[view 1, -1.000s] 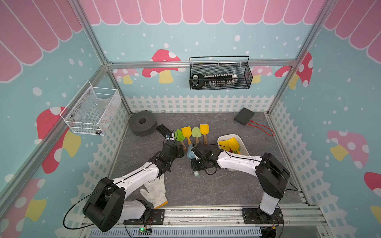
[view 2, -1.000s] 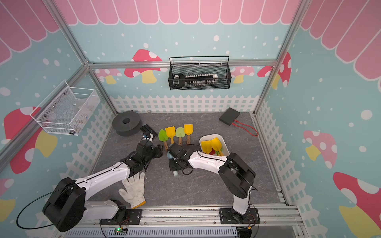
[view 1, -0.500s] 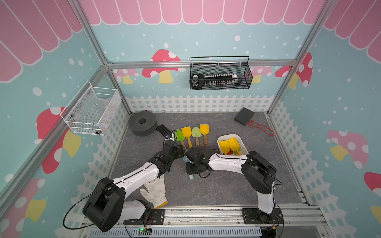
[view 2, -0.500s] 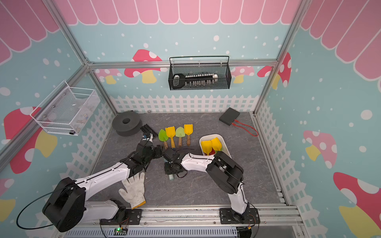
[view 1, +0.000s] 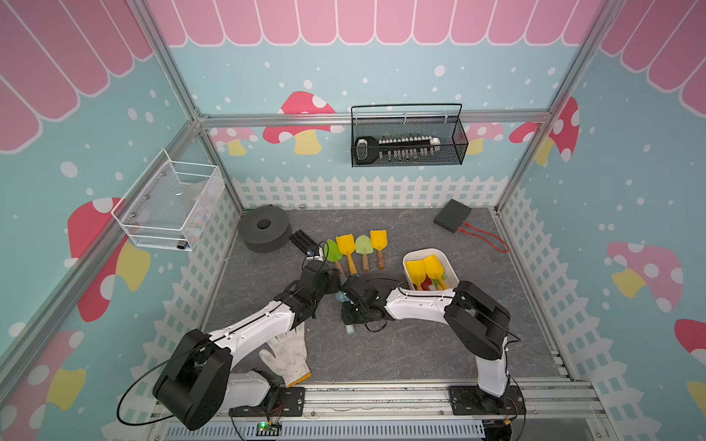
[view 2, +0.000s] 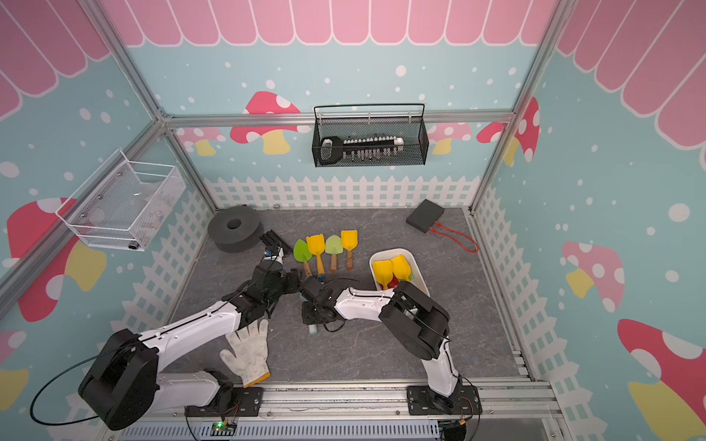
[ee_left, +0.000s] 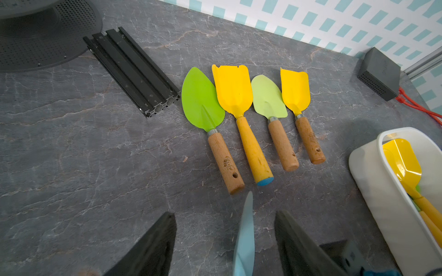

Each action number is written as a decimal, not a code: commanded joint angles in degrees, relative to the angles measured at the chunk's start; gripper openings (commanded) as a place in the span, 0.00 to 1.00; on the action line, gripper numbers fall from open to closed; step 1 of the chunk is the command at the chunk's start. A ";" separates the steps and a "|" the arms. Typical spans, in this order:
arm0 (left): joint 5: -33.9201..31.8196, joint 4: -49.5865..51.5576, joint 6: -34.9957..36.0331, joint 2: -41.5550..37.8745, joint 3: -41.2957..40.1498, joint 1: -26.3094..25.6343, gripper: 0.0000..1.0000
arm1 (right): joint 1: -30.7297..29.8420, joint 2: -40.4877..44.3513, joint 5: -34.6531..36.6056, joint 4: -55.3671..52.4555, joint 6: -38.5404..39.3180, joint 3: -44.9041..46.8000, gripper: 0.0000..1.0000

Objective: Take the shovel out of the storage box
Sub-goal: Place the shovel at the center of the board.

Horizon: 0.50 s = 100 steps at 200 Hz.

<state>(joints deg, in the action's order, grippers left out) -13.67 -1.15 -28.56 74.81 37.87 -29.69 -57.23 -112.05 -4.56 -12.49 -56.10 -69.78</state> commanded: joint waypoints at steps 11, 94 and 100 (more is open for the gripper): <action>0.45 -0.34 -0.89 -1.36 -0.68 0.34 0.69 | -0.76 0.64 2.10 0.06 -0.49 1.28 0.34; 0.86 -0.61 -0.89 -1.38 -0.69 0.34 0.70 | -2.43 6.97 6.26 -1.90 1.83 2.25 0.39; 1.07 -0.71 -0.89 -1.29 -0.69 0.34 0.70 | -2.52 7.70 6.55 -2.11 2.31 2.51 0.39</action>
<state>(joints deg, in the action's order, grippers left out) -13.65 -1.15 -28.56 74.46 37.85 -29.69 -58.89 -108.97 -0.73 -12.91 -55.70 -68.18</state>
